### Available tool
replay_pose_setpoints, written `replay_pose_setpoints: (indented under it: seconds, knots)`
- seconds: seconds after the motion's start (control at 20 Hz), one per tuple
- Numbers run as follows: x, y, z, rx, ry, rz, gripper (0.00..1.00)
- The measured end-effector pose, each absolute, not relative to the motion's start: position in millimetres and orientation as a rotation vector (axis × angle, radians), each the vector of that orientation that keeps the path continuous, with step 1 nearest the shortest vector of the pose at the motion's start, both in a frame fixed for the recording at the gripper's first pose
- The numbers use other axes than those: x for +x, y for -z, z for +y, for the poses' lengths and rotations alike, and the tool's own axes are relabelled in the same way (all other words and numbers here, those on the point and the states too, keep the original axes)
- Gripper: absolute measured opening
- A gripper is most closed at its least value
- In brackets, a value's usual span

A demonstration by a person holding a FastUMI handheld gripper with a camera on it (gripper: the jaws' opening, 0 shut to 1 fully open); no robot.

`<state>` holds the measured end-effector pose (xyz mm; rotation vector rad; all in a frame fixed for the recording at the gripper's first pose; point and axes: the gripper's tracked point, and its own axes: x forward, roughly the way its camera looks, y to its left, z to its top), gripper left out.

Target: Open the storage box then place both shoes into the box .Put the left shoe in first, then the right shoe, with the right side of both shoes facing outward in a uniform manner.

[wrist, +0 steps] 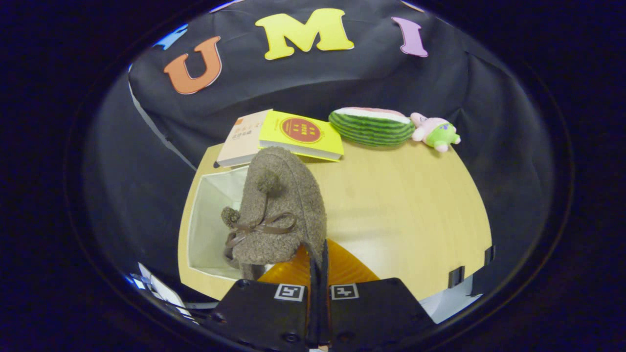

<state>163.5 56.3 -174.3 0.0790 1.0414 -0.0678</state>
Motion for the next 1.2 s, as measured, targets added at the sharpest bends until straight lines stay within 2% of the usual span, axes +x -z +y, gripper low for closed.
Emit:
replay_pose_setpoints:
  seconds: [0.4, 0.95, 1.1, 1.15, 1.2]
  knots:
    - [194.2, 199.2, 153.0, 0.113, 0.023, 0.956, 0.06]
    - [202.8, 250.9, 144.4, 0.121, 0.097, 0.946, 0.06]
    - [206.3, 254.1, 152.7, 0.139, 0.042, 0.907, 0.12]
    - [207.2, 249.9, 155.5, 0.145, 0.014, 0.876, 0.23]
    - [210.1, 243.6, 151.0, 0.128, 0.014, 0.829, 0.27]
